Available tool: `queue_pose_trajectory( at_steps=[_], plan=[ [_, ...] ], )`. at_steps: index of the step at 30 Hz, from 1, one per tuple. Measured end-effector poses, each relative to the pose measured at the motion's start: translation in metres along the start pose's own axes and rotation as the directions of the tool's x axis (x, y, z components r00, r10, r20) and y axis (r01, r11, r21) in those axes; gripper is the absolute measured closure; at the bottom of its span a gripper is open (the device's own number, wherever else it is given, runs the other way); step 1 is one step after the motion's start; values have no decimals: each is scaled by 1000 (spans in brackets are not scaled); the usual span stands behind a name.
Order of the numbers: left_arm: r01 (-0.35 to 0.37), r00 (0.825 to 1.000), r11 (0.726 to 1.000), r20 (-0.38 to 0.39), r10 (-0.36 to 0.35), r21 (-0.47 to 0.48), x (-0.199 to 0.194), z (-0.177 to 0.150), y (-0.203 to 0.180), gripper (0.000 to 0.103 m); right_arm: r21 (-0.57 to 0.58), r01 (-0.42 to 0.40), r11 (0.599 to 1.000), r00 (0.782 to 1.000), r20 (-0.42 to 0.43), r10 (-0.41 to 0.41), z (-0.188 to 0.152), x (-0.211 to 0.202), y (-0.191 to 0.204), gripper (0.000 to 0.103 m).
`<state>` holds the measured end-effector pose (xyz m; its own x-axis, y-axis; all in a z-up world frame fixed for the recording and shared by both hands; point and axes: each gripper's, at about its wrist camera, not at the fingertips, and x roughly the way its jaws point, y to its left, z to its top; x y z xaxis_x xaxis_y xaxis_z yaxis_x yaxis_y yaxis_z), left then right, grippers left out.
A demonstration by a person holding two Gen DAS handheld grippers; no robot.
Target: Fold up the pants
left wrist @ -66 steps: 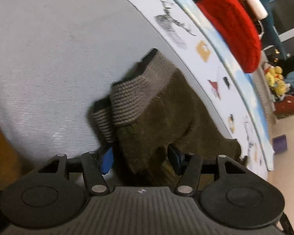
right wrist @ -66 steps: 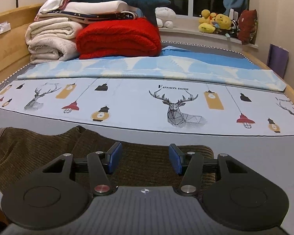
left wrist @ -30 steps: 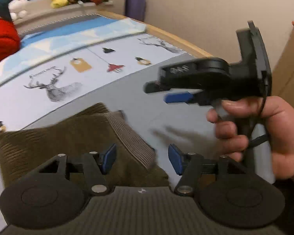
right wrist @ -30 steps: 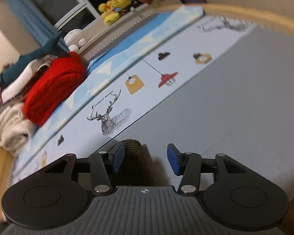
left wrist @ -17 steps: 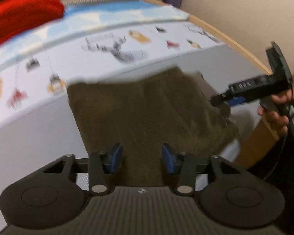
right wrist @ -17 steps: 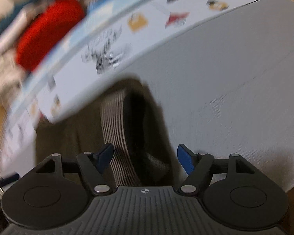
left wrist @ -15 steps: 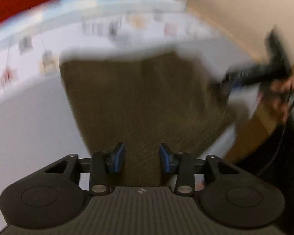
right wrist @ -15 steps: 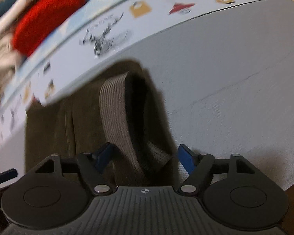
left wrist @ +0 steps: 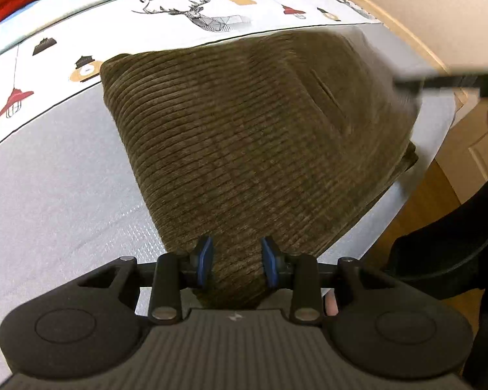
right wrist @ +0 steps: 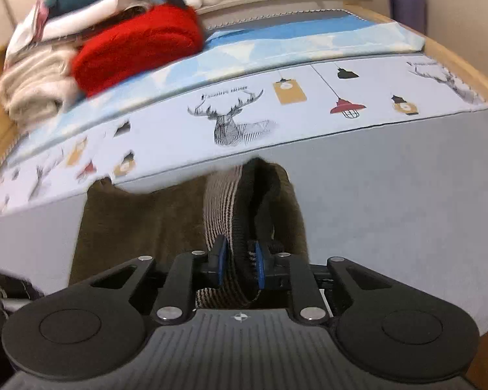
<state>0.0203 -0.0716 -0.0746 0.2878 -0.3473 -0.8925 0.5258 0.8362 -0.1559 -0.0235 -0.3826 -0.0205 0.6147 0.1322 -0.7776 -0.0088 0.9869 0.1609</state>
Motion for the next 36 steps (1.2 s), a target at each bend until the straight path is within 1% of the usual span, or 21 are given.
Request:
queue_pose_trajectory(
  at_steps=[1, 3, 4, 6, 7, 9, 11, 12, 13, 14, 15, 16, 17, 19, 22, 24, 26, 29, 31, 34, 36],
  plan=[
    [7, 1000, 1000, -1, -7, -2, -1, 1, 1, 64, 6, 57, 998, 995, -78, -56, -5, 15, -7, 101],
    [-10, 1000, 1000, -7, 10, 7, -2, 1, 1, 63, -56, 201, 978, 963, -172, -207, -10, 36, -14, 103],
    [-14, 1000, 1000, -12, 14, 8, -1, 2, 1, 62, -82, 225, 971, 955, -178, -237, -10, 39, -16, 101],
    [-7, 1000, 1000, 7, 8, -18, -7, 6, 3, 62, -34, 165, 986, 982, -93, -167, -2, 26, -19, 99],
    [-14, 998, 999, 53, 16, -36, -14, 10, 5, 62, -10, 124, 992, 992, -26, -124, 2, 15, -19, 99],
    [-7, 989, 996, 145, 19, -85, -27, 20, 12, 62, -8, 50, 999, 994, 102, -49, 10, -4, -14, 93],
    [-25, 975, 989, 215, 56, -144, -36, 29, 21, 62, -39, -14, 999, 987, 160, 20, 15, -7, -6, 77],
    [-42, 968, 984, 237, 83, -170, -38, 33, 25, 63, -68, -44, 997, 987, 151, 54, 16, -4, -1, 70],
    [-57, 962, 980, 252, 106, -193, -38, 38, 29, 64, -110, -69, 992, 990, 112, 81, 16, 3, 5, 70],
    [-62, 958, 977, 262, 116, -204, -38, 43, 31, 68, -162, -75, 984, 996, 34, 81, 13, 15, 12, 70],
    [-55, 957, 977, 269, 111, -207, -37, 48, 32, 77, -208, -65, 976, 996, -68, 51, 7, 31, 17, 70],
    [-41, 956, 979, 275, 97, -200, -36, 53, 33, 82, -252, -50, 967, 989, -149, 12, -2, 44, 20, 70],
    [-37, 955, 981, 281, 91, -191, -35, 59, 33, 86, -314, -28, 949, 987, -158, -23, -9, 48, 25, 70],
    [-55, 953, 982, 284, 106, -181, -28, 71, 35, 90, -358, -28, 933, 990, -137, -23, -8, 46, 30, 70],
    [-61, 959, 979, 259, 111, -195, -12, 84, 47, 92, -321, -50, 946, 990, -142, 4, -6, 45, 22, 70],
    [-103, 976, 977, 170, 134, -184, 13, 92, 54, 93, -307, -60, 950, 990, -139, 17, -8, 40, 21, 70],
    [-154, 983, 971, 75, 170, -184, 37, 92, 62, 93, -271, -82, 959, 990, -130, 48, -5, 35, 19, 69],
    [-111, 985, 968, 103, 137, -226, 29, 93, 68, 90, -153, -143, 978, 988, -80, 132, 8, 24, 9, 53],
    [-101, 985, 967, 113, 130, -234, 25, 91, 71, 89, -59, -146, 987, 989, -33, 145, 17, 24, 0, 30],
    [-96, 985, 962, 115, 129, -254, 21, 89, 74, 86, 15, -91, 996, 996, 17, 91, 27, 28, -11, 26],
    [-96, 984, 961, 122, 131, -261, 17, 89, 76, 65, 48, -75, 996, 997, 0, 75, 32, 36, -16, 26]
  ],
)
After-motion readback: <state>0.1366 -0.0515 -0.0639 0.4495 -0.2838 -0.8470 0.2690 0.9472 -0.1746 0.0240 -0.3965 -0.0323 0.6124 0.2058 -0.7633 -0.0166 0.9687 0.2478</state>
